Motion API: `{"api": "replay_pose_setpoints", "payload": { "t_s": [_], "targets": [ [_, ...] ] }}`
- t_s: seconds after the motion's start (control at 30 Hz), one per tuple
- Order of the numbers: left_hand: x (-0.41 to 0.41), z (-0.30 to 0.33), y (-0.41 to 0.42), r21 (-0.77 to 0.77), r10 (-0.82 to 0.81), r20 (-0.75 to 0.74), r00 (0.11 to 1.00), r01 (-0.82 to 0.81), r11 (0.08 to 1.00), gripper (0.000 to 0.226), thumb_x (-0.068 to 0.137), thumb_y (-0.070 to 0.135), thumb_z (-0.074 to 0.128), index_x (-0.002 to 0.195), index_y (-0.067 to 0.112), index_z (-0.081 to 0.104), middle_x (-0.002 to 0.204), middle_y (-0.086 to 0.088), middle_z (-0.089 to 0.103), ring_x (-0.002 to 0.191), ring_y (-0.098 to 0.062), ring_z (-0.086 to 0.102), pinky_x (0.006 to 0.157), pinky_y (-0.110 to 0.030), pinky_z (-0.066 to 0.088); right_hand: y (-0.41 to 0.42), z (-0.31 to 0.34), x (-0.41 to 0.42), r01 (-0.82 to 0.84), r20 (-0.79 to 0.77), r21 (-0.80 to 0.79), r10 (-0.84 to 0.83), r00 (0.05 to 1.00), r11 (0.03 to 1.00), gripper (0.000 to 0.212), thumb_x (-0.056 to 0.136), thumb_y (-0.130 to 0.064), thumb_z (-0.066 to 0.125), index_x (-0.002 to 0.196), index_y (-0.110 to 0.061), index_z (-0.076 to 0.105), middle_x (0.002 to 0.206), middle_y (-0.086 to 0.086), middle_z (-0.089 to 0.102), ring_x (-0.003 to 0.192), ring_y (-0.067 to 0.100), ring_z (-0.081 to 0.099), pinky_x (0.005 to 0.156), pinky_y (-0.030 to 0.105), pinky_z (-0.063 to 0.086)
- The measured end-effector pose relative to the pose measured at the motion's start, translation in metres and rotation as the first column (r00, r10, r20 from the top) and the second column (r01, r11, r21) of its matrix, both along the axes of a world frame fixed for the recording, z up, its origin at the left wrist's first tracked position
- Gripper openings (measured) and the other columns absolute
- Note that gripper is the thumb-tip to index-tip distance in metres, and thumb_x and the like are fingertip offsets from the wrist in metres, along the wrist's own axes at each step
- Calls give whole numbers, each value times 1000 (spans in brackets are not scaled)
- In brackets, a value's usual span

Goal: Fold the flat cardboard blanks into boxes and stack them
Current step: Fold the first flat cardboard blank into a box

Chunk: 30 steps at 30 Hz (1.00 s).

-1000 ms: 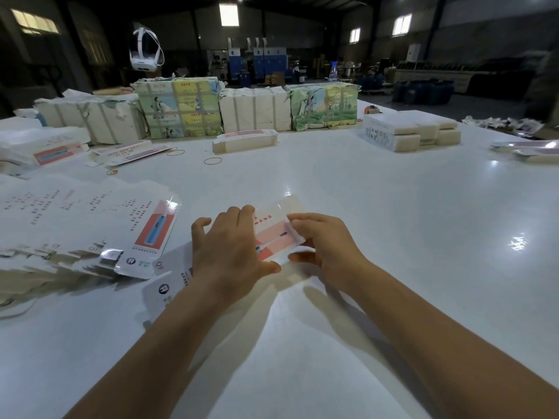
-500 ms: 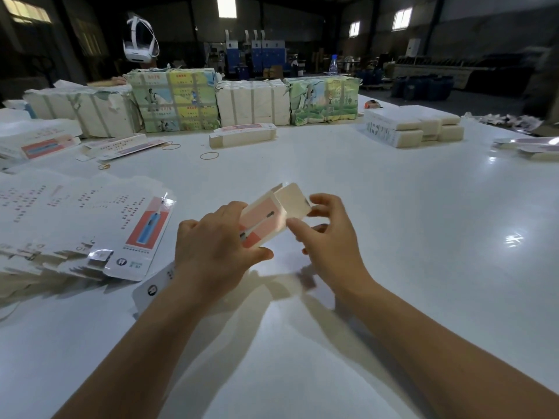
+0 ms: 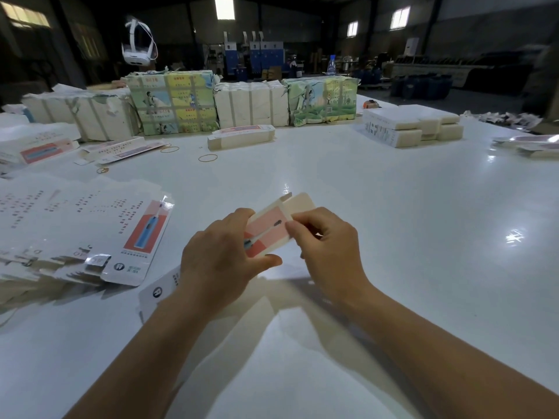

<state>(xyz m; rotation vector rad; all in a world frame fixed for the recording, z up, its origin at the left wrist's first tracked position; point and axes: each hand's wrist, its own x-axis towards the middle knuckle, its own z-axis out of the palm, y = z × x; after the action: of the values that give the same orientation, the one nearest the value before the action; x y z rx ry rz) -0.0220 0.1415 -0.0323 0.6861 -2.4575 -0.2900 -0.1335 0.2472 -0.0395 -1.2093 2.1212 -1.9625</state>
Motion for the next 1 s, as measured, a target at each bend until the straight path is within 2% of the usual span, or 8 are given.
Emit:
{"api": "replay_pose_setpoints", "payload": {
  "t_s": [0.17,0.3,0.6,0.67,0.73,0.83,0.93,1.0],
  "targets": [
    [1,-2,-1,-95,-27,0,1000,27,995,67,66,51,78,117,15,53,106,-5,66,80,-26,64,72,-39,55,0,0,-3,-75,27,81,73,997,994,44,94,-15,56,133,-31,46,86,-8,57,74,3,53,71,9,46],
    [-2,-2,1,-121,-22,-14,1000,21,992,66,65,49,80,115,14,54,100,-5,66,76,-27,62,69,-41,55,2,3,-2,-54,48,28,52,997,998,17,90,-10,56,100,-20,66,88,-3,65,78,9,58,71,28,51],
    [-3,-4,6,-138,-3,-9,1000,2,990,65,69,55,74,116,16,52,104,-4,64,81,-27,61,73,-41,54,0,2,-1,-46,-4,91,46,999,995,25,91,-10,52,87,-28,69,90,-10,62,82,0,54,69,6,40],
    [-2,-3,4,-114,-6,-13,1000,5,993,64,70,55,73,117,16,51,105,-3,64,84,-27,61,75,-42,54,1,4,-5,51,-108,134,-37,993,990,17,89,-20,59,96,-32,68,100,-13,52,90,-4,46,75,1,33],
    [0,-2,2,-100,-12,-14,1000,10,995,63,71,55,72,118,17,50,106,-2,63,84,-26,62,75,-42,53,3,6,-12,160,-170,177,-130,977,971,47,83,-30,68,127,-30,53,122,-10,38,110,-3,31,90,4,25],
    [0,-2,0,-91,-24,-6,1000,24,996,62,73,55,70,119,19,49,105,0,63,84,-23,61,75,-41,53,0,9,-20,-104,371,116,54,927,988,91,79,-20,75,149,-30,18,132,-4,42,121,16,43,101,34,40],
    [-1,-4,1,-80,-21,44,999,24,996,64,73,58,68,122,22,47,107,3,61,88,-22,59,77,-40,52,-3,11,-19,-317,724,-157,327,607,935,46,81,0,66,125,-5,52,104,12,65,92,28,64,86,41,52],
    [-2,-5,1,-61,-14,62,998,18,998,66,73,60,66,124,23,46,110,4,60,91,-21,59,78,-39,52,-2,7,-17,-289,663,-135,303,684,948,18,83,1,63,100,-3,64,90,15,68,84,28,68,85,40,55]
  ]
}}
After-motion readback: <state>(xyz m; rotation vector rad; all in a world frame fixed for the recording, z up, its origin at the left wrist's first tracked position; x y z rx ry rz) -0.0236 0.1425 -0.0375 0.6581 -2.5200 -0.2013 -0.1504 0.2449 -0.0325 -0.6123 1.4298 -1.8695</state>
